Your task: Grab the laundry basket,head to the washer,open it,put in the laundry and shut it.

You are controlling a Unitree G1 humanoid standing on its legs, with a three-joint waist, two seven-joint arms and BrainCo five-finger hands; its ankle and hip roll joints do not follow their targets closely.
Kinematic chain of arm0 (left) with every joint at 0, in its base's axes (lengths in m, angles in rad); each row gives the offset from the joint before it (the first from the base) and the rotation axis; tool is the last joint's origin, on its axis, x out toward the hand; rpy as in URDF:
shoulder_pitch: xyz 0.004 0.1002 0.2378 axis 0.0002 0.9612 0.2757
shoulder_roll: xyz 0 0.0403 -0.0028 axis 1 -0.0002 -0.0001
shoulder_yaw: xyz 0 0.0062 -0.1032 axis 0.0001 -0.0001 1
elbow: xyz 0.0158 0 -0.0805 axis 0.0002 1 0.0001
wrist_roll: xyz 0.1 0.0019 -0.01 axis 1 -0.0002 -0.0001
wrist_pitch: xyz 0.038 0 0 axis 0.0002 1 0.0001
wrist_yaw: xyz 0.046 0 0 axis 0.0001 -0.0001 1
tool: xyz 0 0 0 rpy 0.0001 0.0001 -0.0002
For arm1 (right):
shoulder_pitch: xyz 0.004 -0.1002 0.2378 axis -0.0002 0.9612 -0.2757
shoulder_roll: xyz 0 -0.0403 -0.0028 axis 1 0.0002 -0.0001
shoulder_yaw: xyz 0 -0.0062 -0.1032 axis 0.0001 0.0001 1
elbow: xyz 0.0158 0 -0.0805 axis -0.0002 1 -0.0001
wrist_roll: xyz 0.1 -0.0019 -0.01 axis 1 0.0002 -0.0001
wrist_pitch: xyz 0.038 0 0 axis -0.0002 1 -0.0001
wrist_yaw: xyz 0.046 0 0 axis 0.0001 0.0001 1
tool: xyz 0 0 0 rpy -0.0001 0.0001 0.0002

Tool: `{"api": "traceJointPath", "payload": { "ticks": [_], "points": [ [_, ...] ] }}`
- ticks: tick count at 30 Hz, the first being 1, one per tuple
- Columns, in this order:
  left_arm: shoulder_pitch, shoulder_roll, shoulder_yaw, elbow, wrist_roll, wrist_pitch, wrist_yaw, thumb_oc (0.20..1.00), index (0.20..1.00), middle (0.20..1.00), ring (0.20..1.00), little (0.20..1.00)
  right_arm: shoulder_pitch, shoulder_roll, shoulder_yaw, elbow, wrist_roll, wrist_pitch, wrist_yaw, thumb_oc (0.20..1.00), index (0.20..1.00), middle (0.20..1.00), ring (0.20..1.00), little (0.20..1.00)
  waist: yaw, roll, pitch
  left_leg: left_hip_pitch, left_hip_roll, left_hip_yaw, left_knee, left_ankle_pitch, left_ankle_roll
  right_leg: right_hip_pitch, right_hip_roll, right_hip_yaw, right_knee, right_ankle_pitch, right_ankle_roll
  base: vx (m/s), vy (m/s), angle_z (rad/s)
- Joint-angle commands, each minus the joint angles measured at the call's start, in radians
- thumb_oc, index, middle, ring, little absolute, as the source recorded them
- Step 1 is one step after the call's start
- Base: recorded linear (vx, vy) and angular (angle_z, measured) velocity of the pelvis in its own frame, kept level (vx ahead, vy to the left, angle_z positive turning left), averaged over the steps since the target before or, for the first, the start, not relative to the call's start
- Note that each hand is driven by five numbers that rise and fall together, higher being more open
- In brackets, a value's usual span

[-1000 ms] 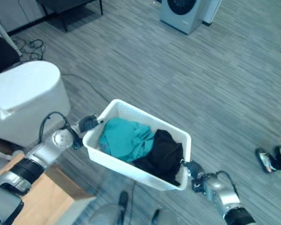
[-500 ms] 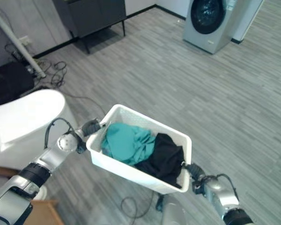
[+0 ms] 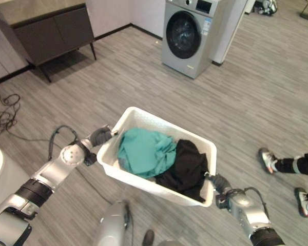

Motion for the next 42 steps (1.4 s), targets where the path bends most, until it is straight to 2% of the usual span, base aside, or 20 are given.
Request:
{"api": "traceJointPath", "payload": {
  "ticks": [1,4,6,8,9,10,11,14,17,19,20,22,25,28,31,34,36,39,40,42],
  "points": [
    [-0.075,0.021,0.013,0.000,-0.035,-0.028,0.028,0.200,0.200,0.200,0.200,0.200,-0.159,0.005,-0.088,-0.076,0.104,-0.159,0.044,0.200,0.200,0.200,0.200,0.200,0.058,0.010,-0.028,0.130,0.012,-0.098,-0.204,0.095,-0.055,-0.047,-0.096,0.011,0.079,-0.066,0.106,0.66,0.137,-0.43],
    [-0.051,0.034,0.019,-0.007,-0.056,-0.031,0.021,0.200,0.200,0.200,0.200,0.200,-0.194,0.049,-0.049,-0.059,0.103,-0.154,0.052,0.200,0.200,0.200,0.200,0.200,0.084,-0.003,-0.054,0.149,0.018,-0.095,-0.142,0.149,-0.039,0.011,-0.107,0.043,0.121,-0.118,0.114,0.59,0.161,-0.53],
    [-0.042,0.038,0.022,-0.007,-0.061,-0.034,0.022,0.200,0.200,0.200,0.200,0.200,-0.187,0.057,-0.053,-0.063,0.105,-0.152,0.054,0.200,0.200,0.200,0.200,0.200,0.091,-0.019,-0.059,0.142,0.011,-0.088,-0.092,0.134,-0.032,0.015,-0.127,0.055,0.146,-0.110,0.129,0.56,0.226,-0.02],
    [-0.048,0.045,0.004,0.001,-0.054,-0.034,0.027,0.200,0.200,0.200,0.200,0.200,-0.180,0.087,-0.052,-0.062,0.105,-0.156,0.059,0.200,0.200,0.200,0.200,0.200,0.095,-0.061,-0.080,0.174,-0.035,-0.056,-0.020,0.059,0.017,-0.022,-0.202,0.050,0.329,0.052,0.203,0.63,0.314,-0.46],
    [-0.049,0.045,0.004,0.001,-0.054,-0.035,0.027,0.200,0.200,0.200,0.200,0.200,-0.180,0.087,-0.052,-0.062,0.105,-0.156,0.059,0.200,0.200,0.200,0.200,0.200,0.096,-0.060,-0.083,0.170,-0.032,-0.055,-0.021,0.061,0.017,-0.027,-0.200,0.052,0.330,0.053,0.203,0.45,0.278,-0.28],
    [-0.056,0.057,-0.003,-0.001,-0.054,-0.034,0.030,0.200,0.200,0.200,0.200,0.200,-0.183,0.102,-0.053,-0.065,0.102,-0.158,0.056,0.200,0.200,0.200,0.200,0.200,0.084,-0.067,-0.075,0.214,-0.051,-0.039,-0.013,0.008,0.051,-0.100,-0.238,0.046,0.529,0.176,0.250,0.42,0.262,0.17],
    [-0.059,0.057,-0.004,-0.001,-0.055,-0.031,0.036,0.200,0.200,0.200,0.200,0.200,-0.185,0.108,-0.053,-0.066,0.100,-0.159,0.055,0.200,0.200,0.200,0.200,0.200,0.073,-0.064,-0.067,0.234,-0.055,-0.038,-0.010,-0.010,0.065,-0.144,-0.250,0.046,0.614,0.226,0.260,0.42,0.261,-0.09],
    [-0.047,0.064,0.016,-0.012,-0.055,-0.024,0.044,0.200,0.200,0.200,0.200,0.200,-0.187,0.122,-0.059,-0.080,0.087,-0.161,0.057,0.200,0.200,0.200,0.200,0.200,0.048,-0.027,-0.052,0.305,-0.046,-0.054,-0.020,-0.058,0.097,-0.267,-0.292,0.031,0.737,0.241,0.257,0.40,0.219,0.27],
    [-0.036,0.067,0.037,-0.032,-0.056,-0.019,0.048,0.200,0.200,0.200,0.200,0.200,-0.182,0.121,-0.069,-0.100,0.074,-0.165,0.056,0.200,0.200,0.200,0.200,0.200,0.034,-0.006,-0.044,0.358,-0.050,-0.077,-0.038,-0.081,0.103,-0.339,-0.338,0.003,0.677,0.170,0.227,0.27,0.082,0.20],
    [-0.015,0.066,0.051,-0.036,-0.052,-0.022,0.044,0.200,0.200,0.200,0.200,0.200,-0.170,0.114,-0.083,-0.107,0.064,-0.171,0.051,0.200,0.200,0.200,0.200,0.200,0.014,0.015,-0.036,0.411,-0.048,-0.095,-0.052,-0.103,0.097,-0.398,-0.316,-0.001,0.570,0.098,0.201,0.46,0.007,0.33],
    [-0.002,0.054,0.064,-0.034,-0.048,-0.029,0.043,0.200,0.200,0.200,0.200,0.200,-0.164,0.112,-0.100,-0.109,0.066,-0.177,0.046,0.200,0.200,0.200,0.200,0.200,0.000,0.020,-0.033,0.457,-0.048,-0.104,-0.060,-0.143,0.079,-0.411,-0.313,-0.003,0.326,0.085,0.203,0.40,-0.059,0.27],
    [-0.002,0.044,0.065,-0.026,-0.047,-0.032,0.046,0.200,0.200,0.200,0.200,0.200,-0.164,0.112,-0.103,-0.102,0.071,-0.183,0.041,0.200,0.200,0.200,0.200,0.200,-0.008,0.020,-0.029,0.478,-0.047,-0.113,-0.058,-0.166,0.069,-0.427,-0.305,0.008,0.196,0.111,0.215,0.38,-0.101,0.42],
    [-0.021,0.014,0.062,-0.010,-0.026,-0.042,0.054,0.200,0.200,0.200,0.200,0.200,-0.135,0.115,-0.134,-0.097,0.084,-0.183,0.036,0.200,0.200,0.200,0.200,0.200,-0.038,0.017,-0.020,0.524,-0.055,-0.151,-0.022,-0.235,0.051,-0.482,-0.311,0.114,-0.021,0.201,0.260,0.48,-0.124,0.48],
    [-0.025,-0.014,0.059,0.014,0.007,-0.048,0.062,0.200,0.200,0.200,0.200,0.200,-0.099,0.111,-0.147,-0.098,0.096,-0.179,0.054,0.200,0.200,0.200,0.200,0.200,-0.063,0.014,-0.043,0.606,-0.057,-0.180,0.035,-0.309,0.037,-0.477,-0.307,0.118,-0.016,0.232,0.268,0.58,-0.150,0.70],
    [-0.022,-0.018,0.059,0.018,0.008,-0.052,0.059,0.200,0.200,0.200,0.200,0.200,-0.091,0.103,-0.149,-0.100,0.112,-0.172,0.061,0.200,0.200,0.200,0.200,0.200,-0.084,0.019,-0.069,0.647,-0.017,-0.193,0.080,-0.291,0.013,-0.446,-0.286,0.120,0.028,0.263,0.261,0.51,-0.215,0.64],
    [-0.012,-0.023,0.050,0.020,-0.001,-0.047,0.050,0.200,0.200,0.200,0.200,0.200,-0.074,0.070,-0.160,-0.101,0.151,-0.175,0.059,0.200,0.200,0.200,0.200,0.200,-0.105,0.023,-0.090,0.547,0.100,-0.180,0.385,-0.091,-0.035,-0.389,-0.214,0.101,0.069,0.232,0.196,0.48,-0.418,0.35],
    [0.005,-0.006,0.074,-0.013,-0.010,-0.033,0.042,0.200,0.200,0.200,0.200,0.200,-0.069,0.047,-0.148,-0.111,0.168,-0.175,0.057,0.200,0.200,0.200,0.200,0.200,-0.079,-0.002,-0.074,0.425,0.169,-0.162,0.636,0.003,0.003,-0.300,-0.155,0.082,0.040,0.185,0.123,0.33,-0.453,-0.19],
    [0.017,-0.004,0.088,-0.026,-0.018,-0.029,0.043,0.200,0.200,0.200,0.200,0.200,-0.063,0.030,-0.153,-0.116,0.162,-0.180,0.052,0.200,0.200,0.200,0.200,0.200,-0.062,-0.008,-0.056,0.367,0.231,-0.143,0.707,0.026,0.009,-0.252,-0.116,0.078,0.023,0.152,0.096,0.28,-0.296,-0.44],
    [0.014,-0.024,0.098,-0.038,-0.038,-0.024,0.035,0.200,0.200,0.200,0.200,0.200,-0.045,0.027,-0.163,-0.124,0.145,-0.173,0.040,0.200,0.200,0.200,0.200,0.200,-0.039,-0.034,-0.036,0.280,0.219,-0.083,0.590,-0.050,0.011,-0.201,-0.130,0.062,0.005,0.120,0.101,0.32,-0.109,-0.26],
    [0.015,-0.033,0.096,-0.041,-0.039,-0.025,0.031,0.200,0.200,0.200,0.200,0.200,-0.033,0.024,-0.172,-0.130,0.144,-0.173,0.042,0.200,0.200,0.200,0.200,0.200,-0.036,-0.040,-0.030,0.249,0.208,-0.069,0.525,-0.059,0.001,-0.190,-0.141,0.052,0.002,0.107,0.106,0.23,-0.050,0.09]
  ]
}}
